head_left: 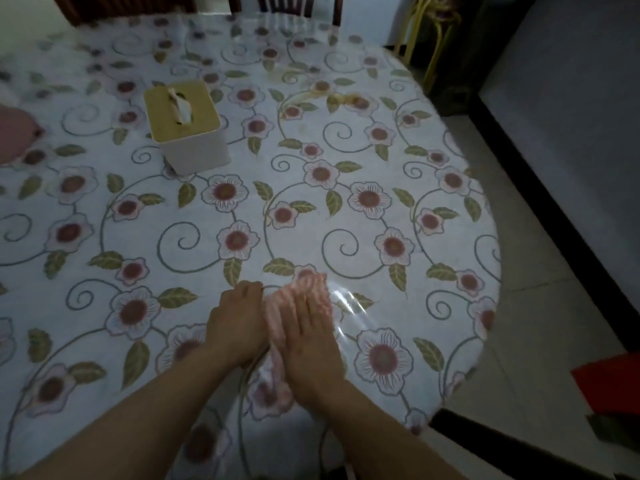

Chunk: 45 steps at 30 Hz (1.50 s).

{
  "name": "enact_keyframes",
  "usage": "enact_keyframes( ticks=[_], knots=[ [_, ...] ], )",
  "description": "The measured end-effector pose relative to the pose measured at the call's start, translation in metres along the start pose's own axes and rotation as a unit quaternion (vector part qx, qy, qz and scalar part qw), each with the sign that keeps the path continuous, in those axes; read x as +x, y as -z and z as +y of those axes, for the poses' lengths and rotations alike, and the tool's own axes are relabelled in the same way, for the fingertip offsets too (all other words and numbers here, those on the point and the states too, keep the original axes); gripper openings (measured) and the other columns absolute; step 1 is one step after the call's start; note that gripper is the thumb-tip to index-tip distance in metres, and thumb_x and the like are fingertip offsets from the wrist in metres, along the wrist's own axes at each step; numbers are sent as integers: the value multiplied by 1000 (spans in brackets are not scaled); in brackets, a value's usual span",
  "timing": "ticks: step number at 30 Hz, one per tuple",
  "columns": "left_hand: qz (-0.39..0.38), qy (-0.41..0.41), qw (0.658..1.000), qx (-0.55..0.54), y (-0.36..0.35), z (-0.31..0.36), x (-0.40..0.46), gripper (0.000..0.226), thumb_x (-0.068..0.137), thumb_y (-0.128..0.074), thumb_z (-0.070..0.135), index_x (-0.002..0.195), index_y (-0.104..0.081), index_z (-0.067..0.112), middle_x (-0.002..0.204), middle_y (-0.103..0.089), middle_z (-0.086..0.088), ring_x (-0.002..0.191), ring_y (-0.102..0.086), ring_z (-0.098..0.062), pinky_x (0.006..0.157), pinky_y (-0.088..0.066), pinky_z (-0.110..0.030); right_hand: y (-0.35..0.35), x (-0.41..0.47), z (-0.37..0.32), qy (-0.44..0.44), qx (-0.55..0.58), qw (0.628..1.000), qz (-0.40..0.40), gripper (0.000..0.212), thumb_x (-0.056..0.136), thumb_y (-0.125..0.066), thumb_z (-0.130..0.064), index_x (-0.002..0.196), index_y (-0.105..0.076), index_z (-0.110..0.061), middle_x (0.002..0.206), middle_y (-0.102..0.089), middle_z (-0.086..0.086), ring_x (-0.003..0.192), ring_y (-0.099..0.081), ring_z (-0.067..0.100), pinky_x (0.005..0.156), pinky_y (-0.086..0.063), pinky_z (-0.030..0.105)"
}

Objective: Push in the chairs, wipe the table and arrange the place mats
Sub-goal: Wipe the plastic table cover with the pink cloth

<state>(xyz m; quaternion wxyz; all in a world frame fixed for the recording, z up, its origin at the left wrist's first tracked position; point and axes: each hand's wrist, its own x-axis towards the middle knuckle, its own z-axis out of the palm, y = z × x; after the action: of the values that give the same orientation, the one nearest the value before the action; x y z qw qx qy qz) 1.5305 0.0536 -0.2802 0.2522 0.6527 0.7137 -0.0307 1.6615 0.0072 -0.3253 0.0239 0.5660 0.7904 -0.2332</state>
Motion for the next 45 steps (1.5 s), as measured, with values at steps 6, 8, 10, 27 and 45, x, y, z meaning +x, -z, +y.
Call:
enact_keyframes(
  ticks=[6, 8, 10, 27, 45],
  knots=[
    [54, -19, 998, 10, -8, 33, 16, 43, 80, -49, 9, 123, -44, 12, 127, -43, -10, 112, -41, -30, 88, -42, -40, 33, 4, 95, -127, -3, 986, 111, 59, 101, -24, -17, 145, 14, -7, 151, 20, 19, 143, 17, 36, 115, 16, 40],
    [61, -26, 998, 6, -10, 48, 25, 49, 76, -53, 8, 123, -44, 14, 130, -41, -9, 115, -38, -29, 88, -41, -38, 48, 3, 130, -196, -22, 972, 126, 62, 99, -26, -19, 146, 11, -5, 154, 12, 27, 143, 13, 40, 117, 12, 45],
    [67, -44, 997, 9, -13, 60, 37, 49, 72, -59, 8, 118, -45, 15, 127, -41, -7, 116, -37, -27, 87, -40, -35, 64, 9, 157, -277, -9, 953, 124, 66, 98, -31, -33, 149, -1, -6, 155, 3, 27, 144, 5, 41, 118, 1, 48],
    [143, 11, 989, -32, 35, -15, 110, 40, 81, -50, 2, 121, -46, 8, 124, -49, -13, 114, -40, -32, 88, -37, -40, 45, 130, 76, 71, -62, 980, 175, 64, 93, -26, -37, 151, -7, -17, 158, 7, 15, 146, 11, 30, 118, 4, 47],
    [207, 105, 957, -174, 46, -77, 109, 50, 87, -47, 12, 135, -36, 9, 135, -46, -16, 124, -42, -31, 104, -37, -47, 28, 179, -8, 258, -104, 956, 93, 55, 98, -20, -39, 151, -11, -26, 160, 2, 6, 146, 7, 31, 117, 0, 53]
  ],
)
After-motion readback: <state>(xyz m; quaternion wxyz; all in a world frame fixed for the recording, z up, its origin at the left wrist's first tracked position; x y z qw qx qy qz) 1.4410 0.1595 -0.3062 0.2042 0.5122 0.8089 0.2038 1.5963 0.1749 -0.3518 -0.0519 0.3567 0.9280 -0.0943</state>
